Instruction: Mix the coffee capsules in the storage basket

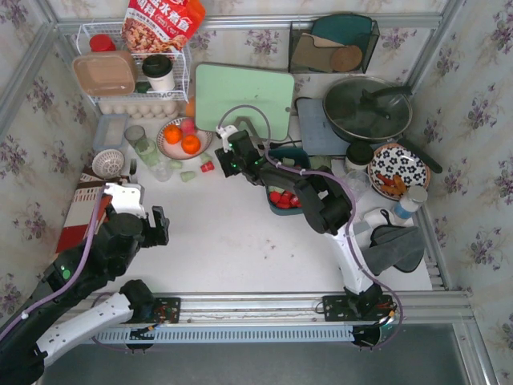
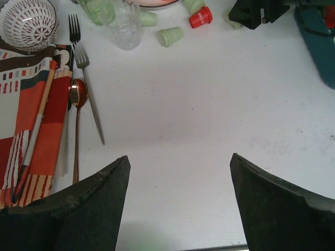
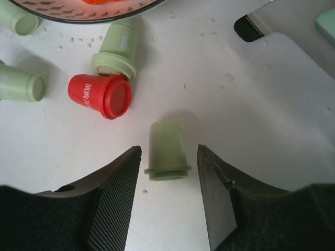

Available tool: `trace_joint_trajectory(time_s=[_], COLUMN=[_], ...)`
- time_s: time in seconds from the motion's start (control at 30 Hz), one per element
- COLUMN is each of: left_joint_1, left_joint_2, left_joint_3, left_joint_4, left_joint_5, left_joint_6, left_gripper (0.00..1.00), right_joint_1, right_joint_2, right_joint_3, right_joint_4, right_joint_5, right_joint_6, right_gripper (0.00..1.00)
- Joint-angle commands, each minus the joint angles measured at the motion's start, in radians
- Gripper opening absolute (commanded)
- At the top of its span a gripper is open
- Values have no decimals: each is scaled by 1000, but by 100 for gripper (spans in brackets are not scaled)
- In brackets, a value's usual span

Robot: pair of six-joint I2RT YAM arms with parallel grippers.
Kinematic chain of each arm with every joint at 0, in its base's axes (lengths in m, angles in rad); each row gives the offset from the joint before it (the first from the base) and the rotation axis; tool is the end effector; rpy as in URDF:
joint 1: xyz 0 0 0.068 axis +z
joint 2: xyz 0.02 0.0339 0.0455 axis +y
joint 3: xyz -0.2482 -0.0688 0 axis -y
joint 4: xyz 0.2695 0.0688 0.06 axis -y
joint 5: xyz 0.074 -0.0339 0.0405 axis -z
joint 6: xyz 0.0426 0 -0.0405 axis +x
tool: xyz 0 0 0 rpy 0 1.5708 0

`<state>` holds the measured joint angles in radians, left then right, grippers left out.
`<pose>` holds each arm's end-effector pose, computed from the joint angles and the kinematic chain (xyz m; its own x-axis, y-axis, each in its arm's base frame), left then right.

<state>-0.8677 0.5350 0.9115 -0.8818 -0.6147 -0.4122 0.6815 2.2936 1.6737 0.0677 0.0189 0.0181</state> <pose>0.1030 -0.0835 0.3423 -0.4057 -0.0275 -0.9136 0.1466 0.9846 -0.0948 0.4181 0.3381 0.1307 -0.4185 -0.3162 -0.8514 -0.6099 0.7925 0.0055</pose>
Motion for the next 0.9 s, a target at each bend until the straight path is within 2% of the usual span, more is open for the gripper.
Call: trace_joint_trajectory(time_s=[0.0,0.1,0.3,0.4,0.47,0.7,0.87], left_joint_1=[1,2,3,2,2,3,2], left_joint_2=[-8,-17,-48,-56,-56,-30,10], left_joint_3=[-2,-1,-15,-20,-21,-35,-42], left_joint_4=[-46,-48,-46,-45,-41,-9,7], left_joint_5=[-6,-6,-13,-15,-17,-15,-10], left_joint_6=[15,10,-6,-10,-11,-8,-9], left_gripper=[79,79,80,79,80,79,79], right_joint_1=[0,1,1,1,0,1,0], right_joint_2=[66,106,84,26,-31,-321,-585], right_joint_3=[83,122,71,9,-46,-311,-595], right_joint_4=[-70,-106,-63,-13,27,172,261], right_joint_5=[-23,-14,0,1,-3,24,221], right_joint_6=[-18,-13,1,11,19,57,71], right_gripper=[55,53,29,24,21,18,19])
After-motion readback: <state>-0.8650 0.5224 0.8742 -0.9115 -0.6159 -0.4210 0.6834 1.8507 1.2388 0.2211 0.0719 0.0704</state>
